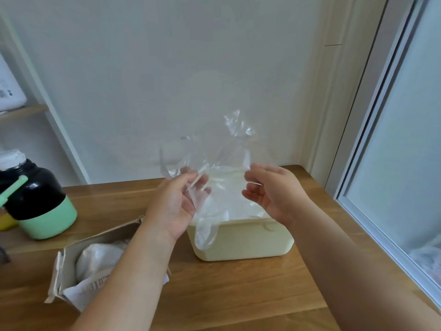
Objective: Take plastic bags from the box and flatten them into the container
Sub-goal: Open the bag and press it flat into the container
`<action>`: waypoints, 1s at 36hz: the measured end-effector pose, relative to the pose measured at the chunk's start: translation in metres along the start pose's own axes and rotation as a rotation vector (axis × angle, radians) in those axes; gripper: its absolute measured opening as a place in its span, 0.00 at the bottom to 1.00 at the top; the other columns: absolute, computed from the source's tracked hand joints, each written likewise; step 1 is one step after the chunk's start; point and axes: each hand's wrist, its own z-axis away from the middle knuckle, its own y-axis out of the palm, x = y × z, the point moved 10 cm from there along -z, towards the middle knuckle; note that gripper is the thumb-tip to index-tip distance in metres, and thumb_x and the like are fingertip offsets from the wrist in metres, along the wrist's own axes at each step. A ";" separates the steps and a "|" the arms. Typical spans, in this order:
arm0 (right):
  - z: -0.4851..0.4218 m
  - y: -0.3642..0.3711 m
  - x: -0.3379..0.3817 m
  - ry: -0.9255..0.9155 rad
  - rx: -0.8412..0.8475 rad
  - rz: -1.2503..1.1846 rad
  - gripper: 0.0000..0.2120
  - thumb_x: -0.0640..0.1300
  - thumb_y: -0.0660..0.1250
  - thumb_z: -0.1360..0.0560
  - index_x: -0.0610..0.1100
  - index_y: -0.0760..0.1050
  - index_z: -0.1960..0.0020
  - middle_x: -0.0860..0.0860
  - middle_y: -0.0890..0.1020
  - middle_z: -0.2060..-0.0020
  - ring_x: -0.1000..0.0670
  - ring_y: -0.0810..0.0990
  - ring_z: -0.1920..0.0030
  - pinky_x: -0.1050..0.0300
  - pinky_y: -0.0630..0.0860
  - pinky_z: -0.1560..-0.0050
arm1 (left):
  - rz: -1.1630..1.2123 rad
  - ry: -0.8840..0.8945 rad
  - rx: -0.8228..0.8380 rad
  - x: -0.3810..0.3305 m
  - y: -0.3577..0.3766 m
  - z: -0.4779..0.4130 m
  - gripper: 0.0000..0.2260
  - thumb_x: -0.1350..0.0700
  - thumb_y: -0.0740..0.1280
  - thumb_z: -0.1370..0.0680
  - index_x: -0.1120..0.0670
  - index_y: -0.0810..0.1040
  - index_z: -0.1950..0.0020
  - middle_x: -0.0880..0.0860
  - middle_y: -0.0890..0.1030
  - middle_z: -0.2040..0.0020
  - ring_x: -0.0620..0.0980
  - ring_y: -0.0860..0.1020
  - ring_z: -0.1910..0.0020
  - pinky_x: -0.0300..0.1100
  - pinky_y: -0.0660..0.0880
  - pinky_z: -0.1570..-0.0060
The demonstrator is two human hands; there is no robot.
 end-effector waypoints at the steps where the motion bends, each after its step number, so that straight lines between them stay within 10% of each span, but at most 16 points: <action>1: -0.001 0.000 0.000 0.013 0.020 0.047 0.07 0.31 0.66 0.26 0.39 0.75 0.50 0.45 0.74 0.62 0.49 0.71 0.67 0.54 0.78 0.60 | -0.013 0.002 -0.010 -0.001 -0.001 0.000 0.06 0.65 0.63 0.21 0.55 0.74 0.52 0.51 0.79 0.58 0.48 0.83 0.60 0.44 0.81 0.57; 12: -0.014 -0.018 0.020 -0.102 -0.079 0.493 0.04 0.35 0.65 0.25 0.43 0.75 0.54 0.48 0.77 0.65 0.52 0.73 0.69 0.59 0.77 0.68 | -0.373 0.055 -0.167 -0.021 -0.019 -0.014 0.11 0.68 0.63 0.22 0.57 0.71 0.42 0.56 0.79 0.49 0.48 0.80 0.61 0.42 0.74 0.64; 16: -0.020 -0.041 0.023 -0.126 -0.207 0.805 0.12 0.36 0.62 0.26 0.41 0.73 0.43 0.47 0.77 0.54 0.51 0.78 0.71 0.48 0.82 0.55 | -0.883 0.536 -0.526 -0.080 -0.032 0.014 0.29 0.63 0.67 0.24 0.56 0.60 0.25 0.56 0.69 0.32 0.52 0.73 0.39 0.44 0.70 0.44; 20: -0.024 -0.047 0.023 -0.107 -0.217 1.078 0.26 0.34 0.60 0.25 0.42 0.59 0.28 0.46 0.76 0.53 0.46 0.81 0.61 0.49 0.81 0.56 | -1.380 1.150 -0.053 -0.083 0.067 0.054 0.20 0.56 0.66 0.25 0.56 0.74 0.33 0.55 0.75 0.37 0.51 0.71 0.37 0.42 0.65 0.37; 23: -0.022 -0.038 0.025 -0.167 -0.180 1.276 0.35 0.32 0.58 0.26 0.46 0.49 0.24 0.44 0.75 0.49 0.46 0.77 0.59 0.54 0.76 0.61 | -1.856 0.715 0.346 -0.016 0.082 0.021 0.20 0.46 0.63 0.22 0.45 0.73 0.30 0.46 0.73 0.31 0.49 0.68 0.31 0.46 0.64 0.33; 27: -0.014 -0.018 0.029 -0.289 -0.116 1.648 0.35 0.33 0.57 0.27 0.53 0.52 0.24 0.44 0.53 0.25 0.41 0.61 0.30 0.48 0.62 0.33 | -2.137 0.076 0.442 0.033 0.035 -0.015 0.24 0.40 0.60 0.21 0.40 0.64 0.25 0.43 0.66 0.25 0.47 0.63 0.26 0.54 0.57 0.28; 36: -0.037 -0.010 -0.026 -0.006 0.300 1.737 0.32 0.50 0.63 0.24 0.53 0.54 0.23 0.52 0.59 0.25 0.48 0.59 0.26 0.49 0.58 0.27 | -2.085 -0.145 0.562 0.062 0.036 -0.033 0.31 0.44 0.67 0.23 0.44 0.59 0.22 0.46 0.61 0.23 0.51 0.64 0.26 0.43 0.63 0.32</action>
